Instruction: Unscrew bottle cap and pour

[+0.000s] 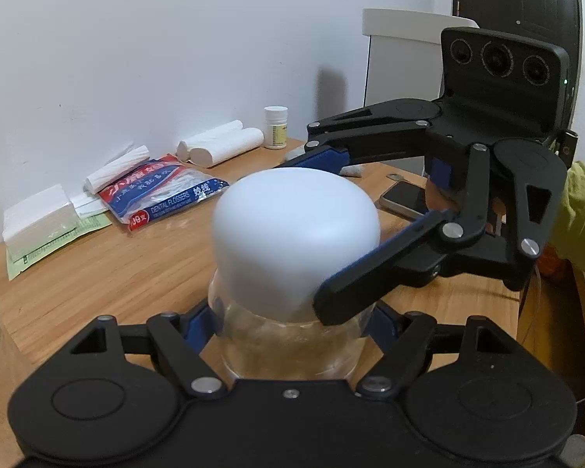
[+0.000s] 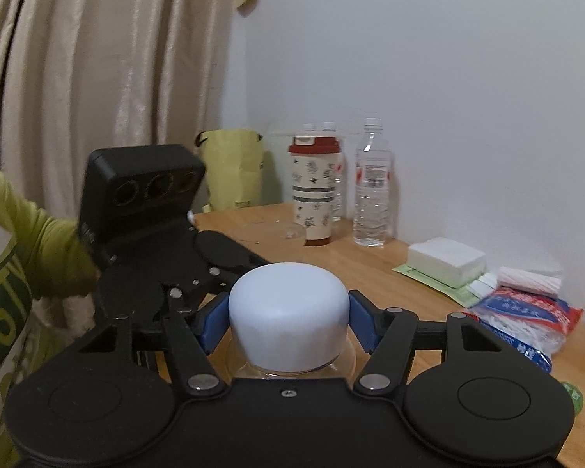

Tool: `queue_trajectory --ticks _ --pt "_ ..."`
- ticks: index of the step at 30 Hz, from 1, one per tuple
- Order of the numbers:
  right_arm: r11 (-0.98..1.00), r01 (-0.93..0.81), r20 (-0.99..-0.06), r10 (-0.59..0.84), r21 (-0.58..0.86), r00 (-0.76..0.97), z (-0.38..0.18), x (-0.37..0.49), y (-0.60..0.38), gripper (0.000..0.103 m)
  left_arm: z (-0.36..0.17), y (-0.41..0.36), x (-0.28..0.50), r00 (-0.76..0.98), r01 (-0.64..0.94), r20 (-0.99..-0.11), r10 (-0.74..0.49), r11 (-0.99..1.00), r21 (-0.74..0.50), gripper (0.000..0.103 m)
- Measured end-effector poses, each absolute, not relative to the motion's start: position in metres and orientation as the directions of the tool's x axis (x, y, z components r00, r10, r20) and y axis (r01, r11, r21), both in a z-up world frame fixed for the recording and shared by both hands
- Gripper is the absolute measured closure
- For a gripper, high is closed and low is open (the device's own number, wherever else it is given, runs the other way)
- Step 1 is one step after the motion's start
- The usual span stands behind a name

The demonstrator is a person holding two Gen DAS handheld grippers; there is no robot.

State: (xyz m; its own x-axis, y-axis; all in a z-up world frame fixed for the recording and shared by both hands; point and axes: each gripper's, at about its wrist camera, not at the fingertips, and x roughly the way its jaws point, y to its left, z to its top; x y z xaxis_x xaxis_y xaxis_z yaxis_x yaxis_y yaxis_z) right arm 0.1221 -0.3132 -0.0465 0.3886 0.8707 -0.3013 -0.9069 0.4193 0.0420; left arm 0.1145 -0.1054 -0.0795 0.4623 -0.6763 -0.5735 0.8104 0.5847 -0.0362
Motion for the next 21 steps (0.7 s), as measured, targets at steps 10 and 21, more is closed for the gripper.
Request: queue_trajectory --ticks 10,21 --pt "0.704 -0.710 -0.275 0.690 0.036 0.670 -0.037 0.090 -0.289 0.008 -0.083 -0.114 0.106 0.584 0.706 -0.535 -0.611 0.707 -0.039 0.024" --pt "0.859 -0.508 -0.356 0.497 0.068 0.791 -0.032 0.075 -0.258 0.019 -0.084 -0.123 0.105 0.644 0.636 -0.532 -0.550 0.771 -0.027 0.024"
